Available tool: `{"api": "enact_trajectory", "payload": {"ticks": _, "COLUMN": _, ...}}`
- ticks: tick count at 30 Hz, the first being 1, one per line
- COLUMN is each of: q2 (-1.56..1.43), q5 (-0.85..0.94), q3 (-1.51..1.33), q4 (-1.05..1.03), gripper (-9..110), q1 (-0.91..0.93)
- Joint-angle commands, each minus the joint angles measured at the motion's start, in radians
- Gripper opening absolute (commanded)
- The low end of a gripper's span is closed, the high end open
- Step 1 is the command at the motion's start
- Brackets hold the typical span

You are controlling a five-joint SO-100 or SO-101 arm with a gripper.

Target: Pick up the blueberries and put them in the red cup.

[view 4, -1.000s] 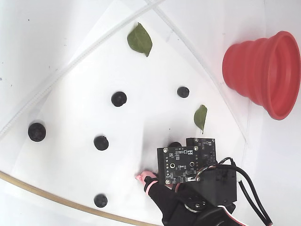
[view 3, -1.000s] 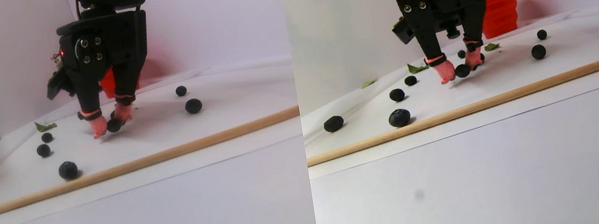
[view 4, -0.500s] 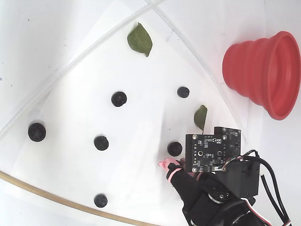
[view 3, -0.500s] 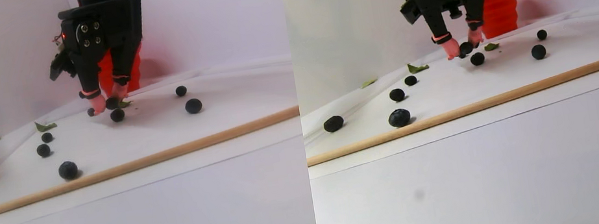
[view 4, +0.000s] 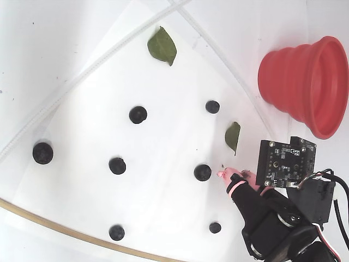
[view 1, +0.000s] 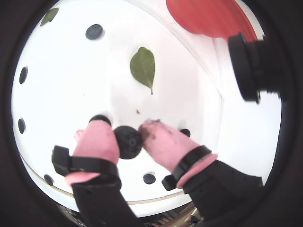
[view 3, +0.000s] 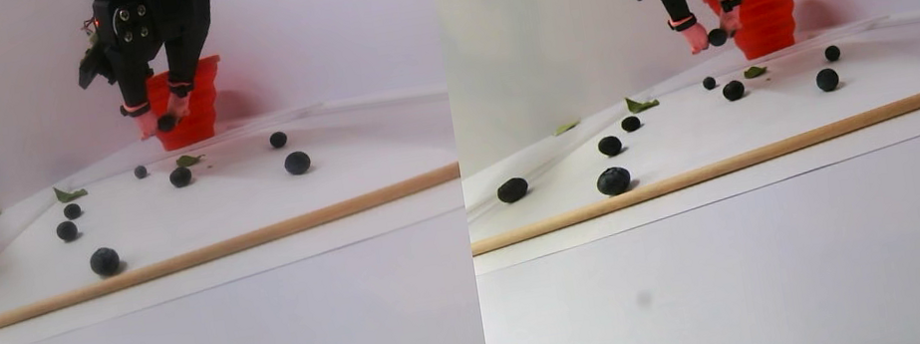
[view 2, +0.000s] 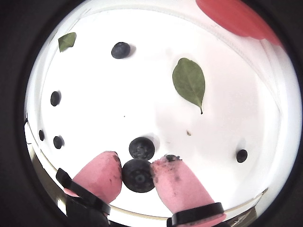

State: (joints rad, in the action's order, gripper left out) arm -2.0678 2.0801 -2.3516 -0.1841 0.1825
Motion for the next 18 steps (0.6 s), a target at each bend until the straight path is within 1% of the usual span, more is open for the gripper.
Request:
{"api": "enact_trajectory", "payload": {"ticks": 1, "q2": -0.115, "q5": -0.018, "q3": 0.094, "q4": -0.002, "gripper": 12, "q1": -0.023}}
{"api": "enact_trajectory", "payload": {"ticks": 18, "q2": -0.169, "q5": -0.071, "q3": 0.212, "q4": -0.002, "gripper": 12, "q1": -0.035}}
